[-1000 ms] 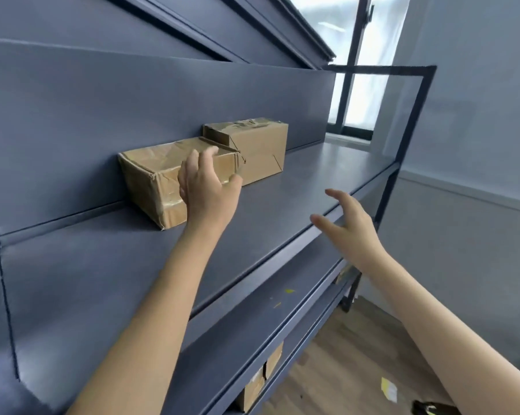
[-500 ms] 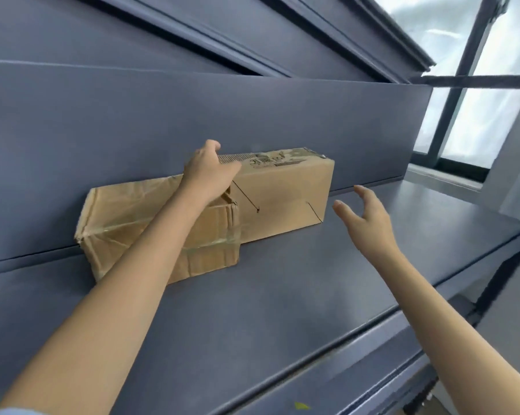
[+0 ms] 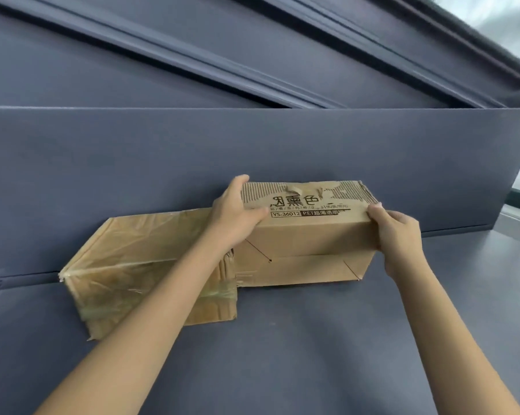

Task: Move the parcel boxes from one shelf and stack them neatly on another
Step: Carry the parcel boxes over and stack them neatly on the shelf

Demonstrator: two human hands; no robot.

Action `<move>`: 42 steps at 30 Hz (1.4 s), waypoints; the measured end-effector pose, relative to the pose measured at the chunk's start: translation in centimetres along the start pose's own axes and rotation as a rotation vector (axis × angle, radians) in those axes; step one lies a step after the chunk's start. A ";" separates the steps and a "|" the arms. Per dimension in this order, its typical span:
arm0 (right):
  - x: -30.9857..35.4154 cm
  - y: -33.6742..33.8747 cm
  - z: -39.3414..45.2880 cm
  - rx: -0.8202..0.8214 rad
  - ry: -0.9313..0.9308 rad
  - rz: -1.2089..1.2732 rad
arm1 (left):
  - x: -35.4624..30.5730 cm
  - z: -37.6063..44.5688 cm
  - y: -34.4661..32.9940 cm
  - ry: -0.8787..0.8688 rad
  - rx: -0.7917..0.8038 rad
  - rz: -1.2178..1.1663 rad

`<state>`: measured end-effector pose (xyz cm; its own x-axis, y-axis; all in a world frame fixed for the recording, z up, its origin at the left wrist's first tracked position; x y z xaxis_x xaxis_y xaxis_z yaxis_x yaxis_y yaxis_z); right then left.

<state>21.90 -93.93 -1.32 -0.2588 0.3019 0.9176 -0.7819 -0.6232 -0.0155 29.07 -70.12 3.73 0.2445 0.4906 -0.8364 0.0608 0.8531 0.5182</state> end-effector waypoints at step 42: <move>3.7 -14.4 -20.3 0.271 0.146 0.303 | 18.5 -7.9 15.1 0.126 0.070 -0.776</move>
<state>20.69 -69.16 -5.74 -0.5465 0.1632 0.8214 -0.4860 -0.8606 -0.1524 26.86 -46.77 -5.35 -0.0036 -0.2206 -0.9754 0.2308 0.9489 -0.2155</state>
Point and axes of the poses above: each hand's wrist, its own z-axis towards the middle knuckle, its own y-axis out of the back of the hand, x = y × z, the point moved 2 cm from there along z, towards the middle knuckle, and after that the axes turned 11 degrees about y, right-handed, at the moved point
